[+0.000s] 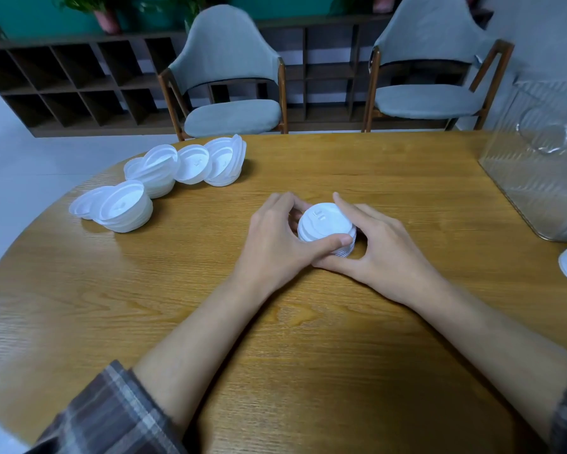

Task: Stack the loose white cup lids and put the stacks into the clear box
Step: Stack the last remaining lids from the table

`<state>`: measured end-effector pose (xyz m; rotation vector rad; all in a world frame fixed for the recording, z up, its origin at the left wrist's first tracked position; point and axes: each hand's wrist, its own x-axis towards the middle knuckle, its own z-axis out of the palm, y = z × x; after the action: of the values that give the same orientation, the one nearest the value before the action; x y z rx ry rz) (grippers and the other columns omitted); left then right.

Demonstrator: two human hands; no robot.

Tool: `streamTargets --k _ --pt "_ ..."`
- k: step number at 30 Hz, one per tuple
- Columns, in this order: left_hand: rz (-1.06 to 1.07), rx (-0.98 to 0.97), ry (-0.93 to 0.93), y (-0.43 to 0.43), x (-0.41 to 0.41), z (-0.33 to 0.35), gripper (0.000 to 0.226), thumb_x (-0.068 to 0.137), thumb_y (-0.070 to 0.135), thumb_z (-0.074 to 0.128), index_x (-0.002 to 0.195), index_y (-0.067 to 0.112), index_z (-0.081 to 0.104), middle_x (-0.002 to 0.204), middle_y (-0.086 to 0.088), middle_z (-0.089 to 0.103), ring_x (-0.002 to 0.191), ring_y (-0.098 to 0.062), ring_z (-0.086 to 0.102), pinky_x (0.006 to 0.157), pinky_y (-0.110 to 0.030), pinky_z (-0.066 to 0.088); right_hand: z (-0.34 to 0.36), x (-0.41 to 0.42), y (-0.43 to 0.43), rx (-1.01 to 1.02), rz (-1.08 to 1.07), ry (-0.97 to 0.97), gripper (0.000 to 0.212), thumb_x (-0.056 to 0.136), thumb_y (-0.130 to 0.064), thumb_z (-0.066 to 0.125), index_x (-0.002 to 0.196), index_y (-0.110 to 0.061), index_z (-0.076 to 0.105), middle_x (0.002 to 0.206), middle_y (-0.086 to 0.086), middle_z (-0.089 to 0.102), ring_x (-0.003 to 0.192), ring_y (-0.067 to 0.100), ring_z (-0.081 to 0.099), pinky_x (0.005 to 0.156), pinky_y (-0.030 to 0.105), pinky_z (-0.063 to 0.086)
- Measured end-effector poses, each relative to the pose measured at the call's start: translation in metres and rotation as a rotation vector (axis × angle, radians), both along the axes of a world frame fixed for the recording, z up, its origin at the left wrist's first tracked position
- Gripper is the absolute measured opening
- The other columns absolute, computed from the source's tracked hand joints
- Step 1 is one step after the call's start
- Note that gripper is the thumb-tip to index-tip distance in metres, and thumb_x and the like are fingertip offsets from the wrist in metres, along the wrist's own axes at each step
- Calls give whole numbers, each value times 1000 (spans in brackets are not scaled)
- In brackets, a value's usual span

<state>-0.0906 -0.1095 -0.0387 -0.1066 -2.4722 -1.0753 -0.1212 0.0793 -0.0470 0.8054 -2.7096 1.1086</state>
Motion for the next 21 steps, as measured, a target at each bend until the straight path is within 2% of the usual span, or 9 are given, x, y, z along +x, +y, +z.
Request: streamTargets --k 5,8,10,12,15,18,21 --pt "-34 11 -62 -7 0 2 54 62 65 91 95 26 73 94 11 69 87 -4 65 80 -23 52 1 2 0 9 2 6 104 77 -61 79 162 -20 35 146 -10 54 133 6 48 103 18 34" --pt "-86 71 -67 -15 -1 5 31 83 60 79 95 32 78 95 10 71 91 -3 66 82 -23 52 3 3 0 13 -2 10 99 79 -60 79 161 -22 38 149 -10 53 137 6 46 107 18 32" --pt "-38 63 7 -24 -7 3 25 95 54 70 99 31 79 98 8 69 94 -4 66 85 -26 52 3 3 -1 19 -5 14 97 79 -59 81 159 -23 41 148 -9 54 137 6 46 106 15 30" --pt "62 37 80 -36 -16 -2 24 99 44 69 108 24 79 108 6 67 102 -4 63 94 -29 51 3 3 -1 20 -10 10 96 79 -59 81 159 -24 41 146 -9 55 136 7 46 106 15 29" --pt "181 -57 102 -54 -26 -10 30 96 28 73 123 15 73 130 0 60 122 -11 57 106 -17 38 2 4 0 22 -18 -8 96 79 -60 81 159 -26 41 145 -11 54 136 7 45 107 19 30" --pt "217 -114 50 -62 -29 -13 40 94 22 72 133 14 68 149 -2 48 141 -15 46 108 -13 27 3 4 0 23 -18 -16 96 79 -60 81 159 -26 41 144 -11 54 135 8 46 107 21 31" --pt "233 -130 22 -68 -33 -13 46 95 22 70 140 17 62 157 -1 41 145 -15 42 107 -16 26 3 4 0 19 -19 -24 95 79 -59 81 159 -26 41 145 -10 54 136 9 45 108 22 31"
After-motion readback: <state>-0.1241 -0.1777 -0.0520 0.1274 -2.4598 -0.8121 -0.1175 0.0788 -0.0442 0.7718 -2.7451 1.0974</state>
